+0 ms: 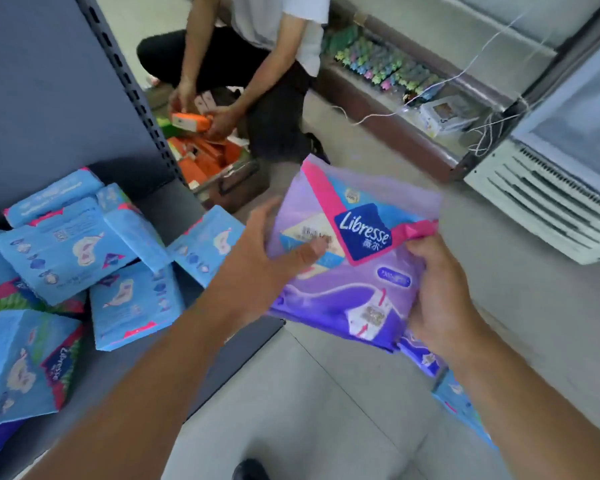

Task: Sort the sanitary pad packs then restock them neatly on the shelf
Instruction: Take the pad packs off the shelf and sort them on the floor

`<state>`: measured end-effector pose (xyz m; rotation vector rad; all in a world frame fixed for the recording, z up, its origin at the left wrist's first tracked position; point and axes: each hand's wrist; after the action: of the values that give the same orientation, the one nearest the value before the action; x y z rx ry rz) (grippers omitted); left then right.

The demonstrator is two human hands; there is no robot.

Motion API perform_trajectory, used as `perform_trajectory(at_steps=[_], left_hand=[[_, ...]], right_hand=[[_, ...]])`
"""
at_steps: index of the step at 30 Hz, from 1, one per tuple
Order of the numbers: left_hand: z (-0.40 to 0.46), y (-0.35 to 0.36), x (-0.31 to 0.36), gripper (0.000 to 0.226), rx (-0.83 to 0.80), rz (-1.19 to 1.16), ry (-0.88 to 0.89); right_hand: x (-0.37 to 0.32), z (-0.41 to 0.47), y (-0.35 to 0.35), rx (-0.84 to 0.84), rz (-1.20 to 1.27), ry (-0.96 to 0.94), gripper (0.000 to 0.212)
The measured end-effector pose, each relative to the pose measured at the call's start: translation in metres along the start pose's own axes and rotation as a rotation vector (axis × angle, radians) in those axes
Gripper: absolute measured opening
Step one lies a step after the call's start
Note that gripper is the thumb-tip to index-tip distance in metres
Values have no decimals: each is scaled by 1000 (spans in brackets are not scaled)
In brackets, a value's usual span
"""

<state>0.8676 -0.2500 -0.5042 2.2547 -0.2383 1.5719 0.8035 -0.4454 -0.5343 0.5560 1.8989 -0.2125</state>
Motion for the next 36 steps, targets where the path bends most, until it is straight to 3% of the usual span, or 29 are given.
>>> perform_trajectory(at_steps=[2,4,5,8,9,11,16,22,30,36], left_hand=[[0,16,-18,39,-68,-23,-123],[3,40,-45,29,-54,-78,-184],[5,55,-60,29,-33,-96,-216],[15,94,-108,27,64,-65,-281],[18,107,-125,28,67,-41,-310],[24,135,-154,37,23,22,-372],[40,217,-208,50,-49,236,-563],[77,299,-289,40,-209,445,-446],[160,340,-423,45,-430,604,-430],[234,317,-518,57,-477,1069,-231]], right_hand=[[22,-11,-15,81,39,89,36],[46,-17,-43,196,42,153,18],[58,-19,-58,235,25,188,17],[101,-29,-101,266,-152,272,41],[113,-34,-115,269,-189,291,39],[133,-39,-144,297,-214,344,34],[156,-48,-226,413,-131,476,44],[208,-15,-316,571,-162,591,35],[316,69,-397,705,-282,658,44],[404,148,-427,754,-524,690,42]])
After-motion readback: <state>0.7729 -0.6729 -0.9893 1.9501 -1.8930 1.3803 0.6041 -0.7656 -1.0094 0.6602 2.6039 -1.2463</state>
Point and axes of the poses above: each hand's wrist, its own z-axis towards the middle knuckle, its own y-axis out of the palm, x = y × z, and after that the axes turned 14 degrees about -z, right-handed
